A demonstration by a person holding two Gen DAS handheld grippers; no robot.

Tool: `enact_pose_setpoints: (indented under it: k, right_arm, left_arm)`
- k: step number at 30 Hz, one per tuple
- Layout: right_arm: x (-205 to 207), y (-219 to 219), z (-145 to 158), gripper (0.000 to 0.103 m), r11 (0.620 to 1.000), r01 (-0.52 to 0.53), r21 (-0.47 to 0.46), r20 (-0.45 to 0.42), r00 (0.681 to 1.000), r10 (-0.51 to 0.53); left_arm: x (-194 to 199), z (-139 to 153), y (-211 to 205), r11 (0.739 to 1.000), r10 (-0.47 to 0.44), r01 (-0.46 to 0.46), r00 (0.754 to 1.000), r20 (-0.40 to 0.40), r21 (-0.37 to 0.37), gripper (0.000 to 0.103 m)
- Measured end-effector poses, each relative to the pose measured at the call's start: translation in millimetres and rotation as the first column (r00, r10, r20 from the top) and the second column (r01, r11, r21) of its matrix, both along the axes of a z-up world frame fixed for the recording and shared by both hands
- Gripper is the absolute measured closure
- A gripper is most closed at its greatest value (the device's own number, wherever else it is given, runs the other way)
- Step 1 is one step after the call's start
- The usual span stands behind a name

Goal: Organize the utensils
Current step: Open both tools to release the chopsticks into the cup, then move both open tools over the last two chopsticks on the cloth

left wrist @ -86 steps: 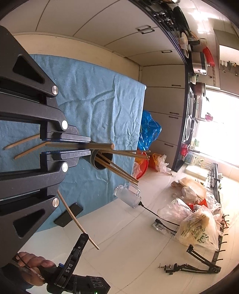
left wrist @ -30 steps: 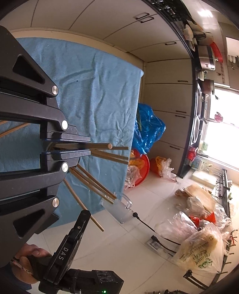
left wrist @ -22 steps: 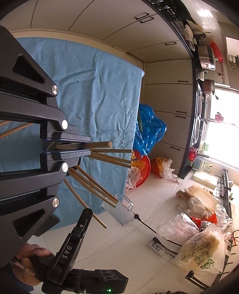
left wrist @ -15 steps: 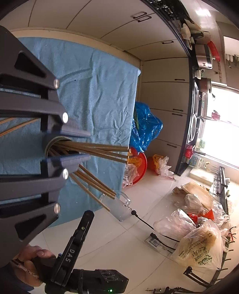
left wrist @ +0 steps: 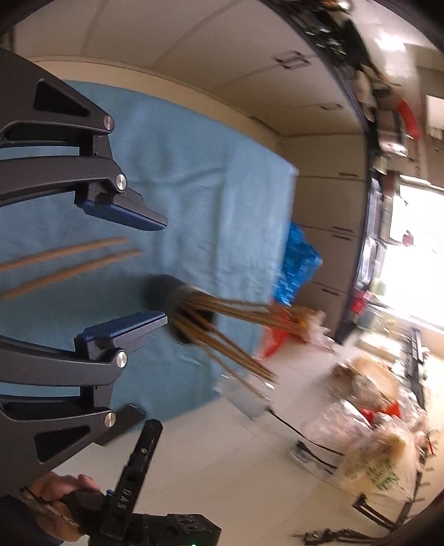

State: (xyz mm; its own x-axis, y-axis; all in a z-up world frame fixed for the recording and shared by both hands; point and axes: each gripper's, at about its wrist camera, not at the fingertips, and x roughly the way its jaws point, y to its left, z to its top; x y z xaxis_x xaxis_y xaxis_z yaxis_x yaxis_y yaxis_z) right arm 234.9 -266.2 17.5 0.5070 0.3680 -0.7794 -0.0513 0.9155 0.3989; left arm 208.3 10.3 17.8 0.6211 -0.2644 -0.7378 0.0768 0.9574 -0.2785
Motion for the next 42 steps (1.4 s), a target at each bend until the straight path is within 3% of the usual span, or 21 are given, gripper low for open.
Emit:
enact_pose_setpoints:
  k: [6,9,22,30,42]
  right_arm:
    - [-38,14,-62,0.056,1.000,-0.018,0.016,-0.168,0.986,0.020]
    - [-46,21,-77,0.056,1.000,-0.015,0.020,-0.214,0.977,0.019]
    - [-53,82,-92,0.056,0.995,-0.083,0.051,-0.267,0.959,0.094]
    - [-61,114,-96,0.056,0.991,-0.129,0.042,-0.279,0.951,0.135]
    - [-63,118,-99,0.056,0.991,-0.130,0.032,-0.281,0.950,0.133]
  left_arm:
    - [-52,-76,20,0.999,0.035,-0.035,0.977,-0.209,0.004,0.055]
    - [-70,-90,29,1.000,0.030,-0.028,0.967,-0.254,0.013,0.055]
    - [-111,-77,64,0.984,0.088,-0.054,0.977,-0.194,0.170,0.055]
    - [-129,-78,85,0.977,0.119,-0.082,0.976,-0.184,0.197,0.055]
    - [-142,-70,94,0.964,0.153,-0.114,0.977,-0.150,0.241,0.054]
